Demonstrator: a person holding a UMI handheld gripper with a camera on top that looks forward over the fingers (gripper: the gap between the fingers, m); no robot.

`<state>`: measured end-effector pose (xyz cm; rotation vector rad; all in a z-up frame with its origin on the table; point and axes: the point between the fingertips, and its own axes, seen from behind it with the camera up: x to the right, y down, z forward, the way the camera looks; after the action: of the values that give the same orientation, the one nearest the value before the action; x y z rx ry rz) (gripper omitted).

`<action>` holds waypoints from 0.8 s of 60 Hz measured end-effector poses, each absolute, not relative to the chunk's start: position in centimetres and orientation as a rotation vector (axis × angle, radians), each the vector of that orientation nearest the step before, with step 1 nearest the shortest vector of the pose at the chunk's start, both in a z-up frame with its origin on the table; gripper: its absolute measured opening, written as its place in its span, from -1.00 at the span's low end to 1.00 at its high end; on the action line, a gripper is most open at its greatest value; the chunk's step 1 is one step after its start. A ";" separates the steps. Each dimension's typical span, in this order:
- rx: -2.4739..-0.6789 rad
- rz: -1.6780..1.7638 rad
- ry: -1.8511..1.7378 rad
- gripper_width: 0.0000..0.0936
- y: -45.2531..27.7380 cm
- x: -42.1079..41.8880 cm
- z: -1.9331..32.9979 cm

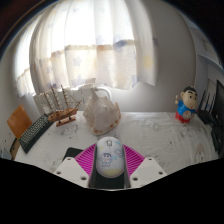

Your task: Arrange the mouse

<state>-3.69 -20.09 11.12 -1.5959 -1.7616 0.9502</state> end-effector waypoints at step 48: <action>-1.637 0.806 -1.952 0.82 -23.5 4.8 7.5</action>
<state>4.77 -23.49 7.48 -1.6369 -1.9525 0.8057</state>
